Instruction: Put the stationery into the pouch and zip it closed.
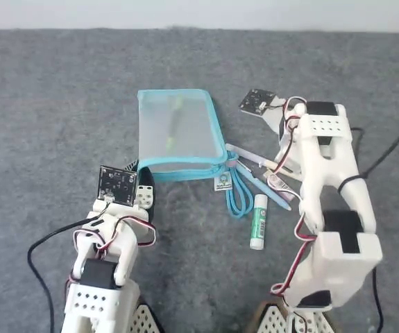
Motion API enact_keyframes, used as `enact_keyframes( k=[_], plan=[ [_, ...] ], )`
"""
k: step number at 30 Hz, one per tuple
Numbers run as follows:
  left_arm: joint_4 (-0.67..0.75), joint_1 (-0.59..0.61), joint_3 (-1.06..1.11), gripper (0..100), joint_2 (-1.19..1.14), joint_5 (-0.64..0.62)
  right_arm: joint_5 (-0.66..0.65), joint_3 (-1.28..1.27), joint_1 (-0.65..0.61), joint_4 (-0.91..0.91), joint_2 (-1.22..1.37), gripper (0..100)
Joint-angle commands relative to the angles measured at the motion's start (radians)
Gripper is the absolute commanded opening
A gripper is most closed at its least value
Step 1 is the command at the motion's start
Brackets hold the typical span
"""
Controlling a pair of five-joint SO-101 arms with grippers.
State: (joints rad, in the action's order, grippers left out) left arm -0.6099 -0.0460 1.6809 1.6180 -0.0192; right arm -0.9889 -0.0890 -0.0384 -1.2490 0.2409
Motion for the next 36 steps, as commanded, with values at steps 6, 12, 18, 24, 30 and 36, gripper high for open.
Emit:
enact_keyframes(
  k=[6,12,18,24,30,36],
  plan=[
    [0.034,0.0,-0.028,1,0.015,-0.008,-0.012,0.006,0.001,0.013,0.053,21.6],
    [0.034,0.0,-0.028,1,0.015,-0.008,-0.012,0.003,0.056,0.039,0.087,21.6],
    [0.034,0.0,-0.028,1,0.015,-0.008,-0.08,0.003,0.11,0.045,0.147,21.4],
    [0.034,0.0,-0.028,1,0.015,-0.008,-0.081,0.003,0.104,0.05,0.188,21.4],
    [0.034,0.0,-0.028,1,0.015,-0.006,-0.081,0.006,0.114,0.05,0.199,21.3],
    [0.034,0.0,-0.028,1,0.015,-0.005,-0.038,0.005,0.113,0.048,0.203,16.0]
  ],
)
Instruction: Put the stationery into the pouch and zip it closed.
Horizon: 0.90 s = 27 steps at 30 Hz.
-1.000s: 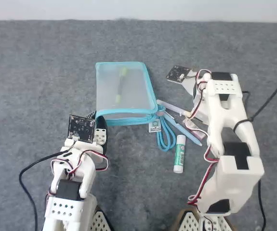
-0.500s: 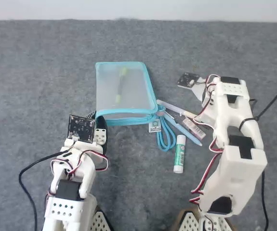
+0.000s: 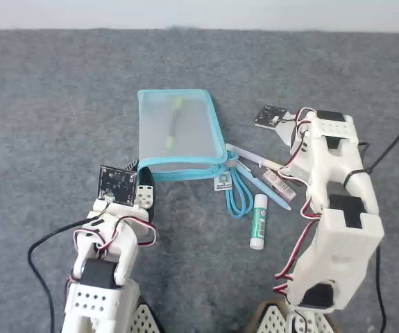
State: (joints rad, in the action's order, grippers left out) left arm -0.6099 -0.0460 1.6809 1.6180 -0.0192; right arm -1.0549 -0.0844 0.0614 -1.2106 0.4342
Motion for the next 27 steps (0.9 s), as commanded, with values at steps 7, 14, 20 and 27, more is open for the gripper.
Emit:
enact_keyframes(
  k=[7,14,20,27],
  plan=[
    [0.034,0.0,-0.028,1,0.015,-0.003,0.146,0.005,0.016,0.01,0.013,0.4],
    [0.034,0.0,-0.028,1,0.015,-0.003,0.572,0.011,0.12,0.001,0.013,0.7],
    [0.034,0.0,-0.028,1,0.015,-0.003,0.7,0.014,0.197,0.002,0.016,0.8],
    [0.035,0.0,-0.03,1,0.015,-0.002,0.703,0.008,0.185,0.008,0.019,0.9]
  ],
)
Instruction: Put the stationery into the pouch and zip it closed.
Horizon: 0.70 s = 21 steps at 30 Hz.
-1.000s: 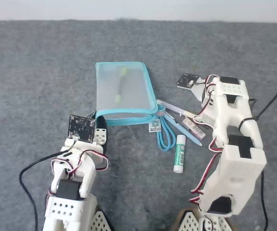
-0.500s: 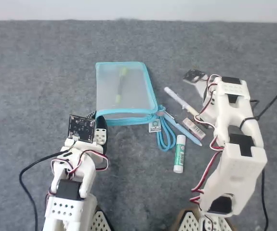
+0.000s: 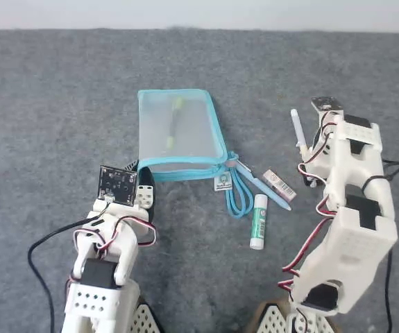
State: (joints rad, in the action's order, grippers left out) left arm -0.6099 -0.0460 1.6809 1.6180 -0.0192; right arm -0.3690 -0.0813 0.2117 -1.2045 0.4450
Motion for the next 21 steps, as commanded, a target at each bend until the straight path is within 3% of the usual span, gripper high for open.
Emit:
enact_keyframes(
  k=[1,21],
  plan=[
    [0.035,0.0,-0.03,1,0.015,-0.002,0.018,0.005,0.033,0.004,0.008,0.9],
    [0.008,0.009,-0.045,1,0.015,-0.002,0.017,-0.048,0.027,0.045,-0.004,0.8]
  ],
)
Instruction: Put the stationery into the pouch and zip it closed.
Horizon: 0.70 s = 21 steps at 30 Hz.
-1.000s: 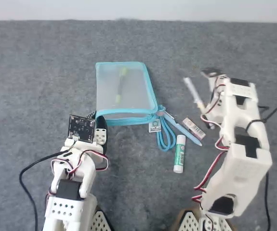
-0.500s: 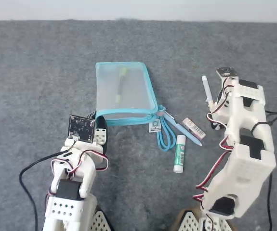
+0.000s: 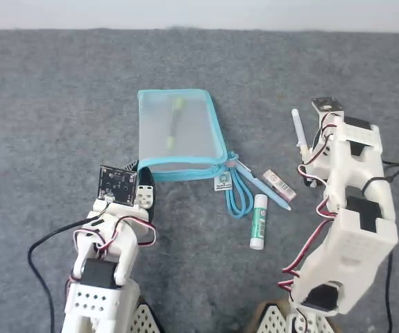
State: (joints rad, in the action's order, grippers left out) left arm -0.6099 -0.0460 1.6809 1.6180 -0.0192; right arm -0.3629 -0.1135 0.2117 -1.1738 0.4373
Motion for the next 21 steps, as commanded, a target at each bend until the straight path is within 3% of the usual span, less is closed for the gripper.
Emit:
enact_keyframes(
  k=[1,5,15,21],
  plan=[
    [0.008,0.009,-0.045,1,0.015,-0.002,0.011,-0.015,0.028,0.015,0.004,0.8],
    [0.008,0.009,-0.045,1,0.015,-0.002,0.012,-0.034,0.047,0.027,-0.016,0.9],
    [0.011,0.009,-0.044,1,0.015,-0.002,0.003,-0.528,-0.007,0.455,-0.475,0.9],
    [0.012,0.009,-0.045,1,0.015,-0.002,0.002,-0.609,-0.074,0.542,-0.613,1.0]
  ],
)
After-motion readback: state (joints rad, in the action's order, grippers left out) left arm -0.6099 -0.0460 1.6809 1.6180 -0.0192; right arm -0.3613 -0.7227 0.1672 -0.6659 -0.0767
